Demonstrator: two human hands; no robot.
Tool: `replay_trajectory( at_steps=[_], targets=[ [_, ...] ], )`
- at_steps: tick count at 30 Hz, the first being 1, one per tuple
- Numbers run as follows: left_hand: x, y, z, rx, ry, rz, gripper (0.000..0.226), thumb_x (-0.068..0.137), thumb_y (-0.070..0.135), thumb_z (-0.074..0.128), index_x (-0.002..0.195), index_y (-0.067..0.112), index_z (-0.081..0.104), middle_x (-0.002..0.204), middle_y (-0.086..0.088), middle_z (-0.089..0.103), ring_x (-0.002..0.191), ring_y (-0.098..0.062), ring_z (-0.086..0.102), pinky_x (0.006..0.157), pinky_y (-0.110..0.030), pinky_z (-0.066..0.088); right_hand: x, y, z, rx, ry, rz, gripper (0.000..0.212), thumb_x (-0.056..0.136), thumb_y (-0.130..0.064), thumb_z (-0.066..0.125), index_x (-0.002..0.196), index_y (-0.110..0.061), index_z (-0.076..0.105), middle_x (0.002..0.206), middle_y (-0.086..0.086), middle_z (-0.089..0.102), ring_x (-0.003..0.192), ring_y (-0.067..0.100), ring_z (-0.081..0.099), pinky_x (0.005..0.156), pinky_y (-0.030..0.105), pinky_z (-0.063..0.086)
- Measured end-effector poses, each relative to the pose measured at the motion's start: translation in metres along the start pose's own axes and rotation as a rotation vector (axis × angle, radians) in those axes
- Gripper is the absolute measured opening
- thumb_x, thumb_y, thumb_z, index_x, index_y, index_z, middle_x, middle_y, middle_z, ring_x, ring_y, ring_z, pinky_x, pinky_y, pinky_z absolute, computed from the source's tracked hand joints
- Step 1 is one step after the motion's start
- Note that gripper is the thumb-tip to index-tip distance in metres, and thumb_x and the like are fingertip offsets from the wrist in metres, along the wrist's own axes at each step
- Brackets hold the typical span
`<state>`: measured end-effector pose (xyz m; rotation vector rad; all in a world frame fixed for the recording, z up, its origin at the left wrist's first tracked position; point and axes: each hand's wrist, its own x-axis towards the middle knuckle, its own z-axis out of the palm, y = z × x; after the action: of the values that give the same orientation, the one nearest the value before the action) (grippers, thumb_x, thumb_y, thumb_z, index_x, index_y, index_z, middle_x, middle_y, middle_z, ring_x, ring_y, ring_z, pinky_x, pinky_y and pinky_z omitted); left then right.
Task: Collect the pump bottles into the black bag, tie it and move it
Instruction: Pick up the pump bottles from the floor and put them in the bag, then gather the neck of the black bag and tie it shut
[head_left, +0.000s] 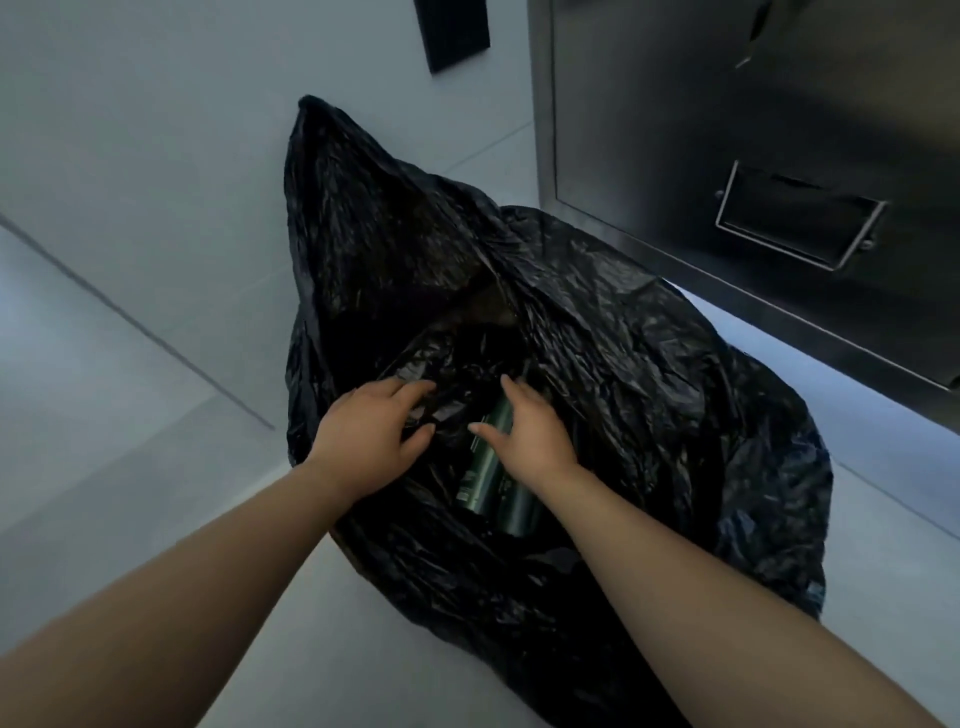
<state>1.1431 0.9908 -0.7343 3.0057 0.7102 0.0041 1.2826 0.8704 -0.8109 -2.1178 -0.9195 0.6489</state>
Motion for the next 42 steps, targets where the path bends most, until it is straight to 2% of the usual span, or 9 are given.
replay_trajectory(
  at_steps=[4,9,14,18,26,30,34,38,42],
  targets=[
    [0.014,-0.02,-0.012,-0.089,0.188,0.089,0.05,0.088,0.038,0.057,0.134,0.022,0.049,0.125,-0.004,0.058,0.115,-0.026,0.054,0.087,-0.038,0.05,-0.014,-0.023,0.0,-0.023,-0.009,-0.13,0.076,0.086,-0.044,0.061,0.148,-0.022,0.023,0.155,0.002,0.026,0.142,0.016,0.023,0.107,0.02,0.02],
    [0.041,-0.053,-0.026,-0.158,0.284,0.271,0.049,0.087,0.038,0.059,0.132,0.019,0.052,0.124,-0.006,0.059,0.113,-0.028,0.055,0.084,-0.04,0.052,-0.04,-0.053,-0.028,-0.109,0.188,-0.181,0.07,0.085,-0.045,0.062,0.145,-0.025,0.033,0.15,-0.005,0.035,0.137,0.008,0.029,0.105,0.012,0.02],
    [0.074,-0.038,-0.024,-0.432,0.199,0.341,0.051,0.088,0.046,0.054,0.134,0.026,0.047,0.131,-0.002,0.054,0.119,-0.023,0.051,0.09,-0.039,0.05,-0.08,-0.077,-0.066,-0.223,0.382,-0.09,0.06,0.083,-0.038,0.067,0.137,-0.02,0.047,0.141,-0.004,0.047,0.129,0.007,0.041,0.105,0.031,0.04],
    [0.079,0.003,-0.003,-0.619,0.056,0.336,0.055,0.086,0.051,0.056,0.134,0.027,0.046,0.134,-0.003,0.051,0.122,-0.021,0.048,0.092,-0.033,0.046,-0.123,-0.072,-0.082,-0.263,0.533,0.056,0.051,0.084,-0.038,0.065,0.131,-0.025,0.052,0.133,-0.01,0.05,0.122,0.006,0.047,0.099,0.026,0.044],
    [0.057,0.028,0.018,-0.37,-0.04,0.543,0.066,0.075,0.069,0.054,0.132,0.036,0.045,0.134,0.007,0.05,0.12,-0.014,0.049,0.086,-0.036,0.053,-0.206,0.012,-0.075,-0.283,0.576,0.328,0.068,0.076,-0.059,0.062,0.135,-0.032,0.043,0.132,-0.013,0.049,0.118,0.005,0.047,0.094,0.018,0.033],
    [0.038,0.024,0.014,-0.312,-0.076,0.514,0.065,0.076,0.07,0.053,0.132,0.037,0.045,0.134,0.009,0.05,0.12,-0.013,0.05,0.088,-0.034,0.052,-0.212,0.038,-0.057,-0.226,0.529,0.333,0.07,0.075,-0.052,0.069,0.135,-0.025,0.045,0.133,-0.004,0.053,0.122,0.013,0.049,0.097,0.021,0.034],
    [0.019,0.042,0.008,-0.334,-0.084,0.532,0.06,0.078,0.066,0.053,0.13,0.037,0.047,0.131,0.01,0.052,0.118,-0.01,0.051,0.089,-0.026,0.048,-0.216,0.043,-0.079,-0.219,0.449,0.255,0.075,0.073,-0.059,0.066,0.137,-0.027,0.043,0.133,-0.007,0.052,0.112,0.002,0.048,0.093,0.017,0.035],
    [0.0,0.1,0.01,-0.308,-0.149,0.648,0.054,0.081,0.061,0.056,0.128,0.035,0.049,0.129,0.011,0.052,0.118,-0.009,0.051,0.091,-0.029,0.048,-0.241,0.055,-0.114,-0.158,0.478,0.234,0.079,0.064,-0.072,0.055,0.132,-0.033,0.045,0.125,-0.012,0.055,0.105,0.004,0.052,0.089,0.025,0.045],
    [-0.033,0.162,0.024,-0.368,-0.158,0.843,0.046,0.082,0.058,0.058,0.122,0.035,0.053,0.124,0.014,0.055,0.117,-0.008,0.05,0.094,-0.032,0.047,-0.275,0.08,-0.125,-0.075,0.545,0.313,0.069,0.071,-0.063,0.062,0.131,-0.033,0.045,0.124,-0.012,0.055,0.105,0.008,0.054,0.09,0.033,0.049]
  ],
)
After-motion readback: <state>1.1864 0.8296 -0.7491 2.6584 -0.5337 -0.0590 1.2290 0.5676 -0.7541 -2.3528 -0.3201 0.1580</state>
